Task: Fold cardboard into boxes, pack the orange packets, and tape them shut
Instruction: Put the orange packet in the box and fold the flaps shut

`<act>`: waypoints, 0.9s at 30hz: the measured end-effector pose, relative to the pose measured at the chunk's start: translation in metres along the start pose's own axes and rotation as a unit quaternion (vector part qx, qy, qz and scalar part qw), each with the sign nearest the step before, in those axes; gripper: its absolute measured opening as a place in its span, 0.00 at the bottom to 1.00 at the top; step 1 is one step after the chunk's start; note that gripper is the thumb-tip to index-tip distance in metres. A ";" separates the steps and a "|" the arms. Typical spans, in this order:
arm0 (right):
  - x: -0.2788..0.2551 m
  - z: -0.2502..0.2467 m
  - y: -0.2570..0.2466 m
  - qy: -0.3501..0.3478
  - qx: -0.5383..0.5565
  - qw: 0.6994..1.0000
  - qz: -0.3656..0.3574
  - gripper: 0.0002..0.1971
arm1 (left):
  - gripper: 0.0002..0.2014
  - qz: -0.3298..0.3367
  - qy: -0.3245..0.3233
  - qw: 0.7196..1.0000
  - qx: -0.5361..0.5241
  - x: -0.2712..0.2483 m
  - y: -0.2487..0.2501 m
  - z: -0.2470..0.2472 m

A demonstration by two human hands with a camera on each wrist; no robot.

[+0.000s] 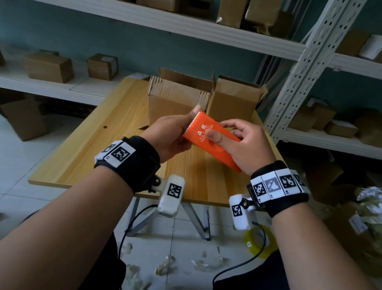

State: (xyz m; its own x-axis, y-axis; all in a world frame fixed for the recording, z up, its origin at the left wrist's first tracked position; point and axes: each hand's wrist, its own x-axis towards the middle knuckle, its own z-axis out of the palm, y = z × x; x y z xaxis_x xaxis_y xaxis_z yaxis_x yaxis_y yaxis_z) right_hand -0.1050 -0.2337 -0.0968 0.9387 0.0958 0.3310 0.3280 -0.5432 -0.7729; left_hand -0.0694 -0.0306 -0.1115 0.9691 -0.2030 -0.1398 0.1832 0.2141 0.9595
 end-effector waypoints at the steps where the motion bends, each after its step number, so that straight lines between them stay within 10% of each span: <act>1: 0.000 -0.001 0.000 0.000 -0.001 1.000 -0.001 0.25 | 0.17 0.005 0.008 1.000 0.008 -0.001 0.000 0.001; 27: 0.004 -0.001 0.003 0.009 -0.008 1.000 -0.005 0.24 | 0.09 0.040 0.030 0.997 -0.056 -0.012 0.009 -0.001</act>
State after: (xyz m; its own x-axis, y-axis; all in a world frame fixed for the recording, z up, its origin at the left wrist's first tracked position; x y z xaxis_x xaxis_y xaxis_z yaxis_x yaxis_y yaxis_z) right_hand -0.1007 -0.2359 -0.0972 0.9334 0.0863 0.3483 0.3352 -0.5561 -0.7605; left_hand -0.0787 -0.0256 -0.1010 0.9889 -0.1243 -0.0819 0.1194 0.3339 0.9350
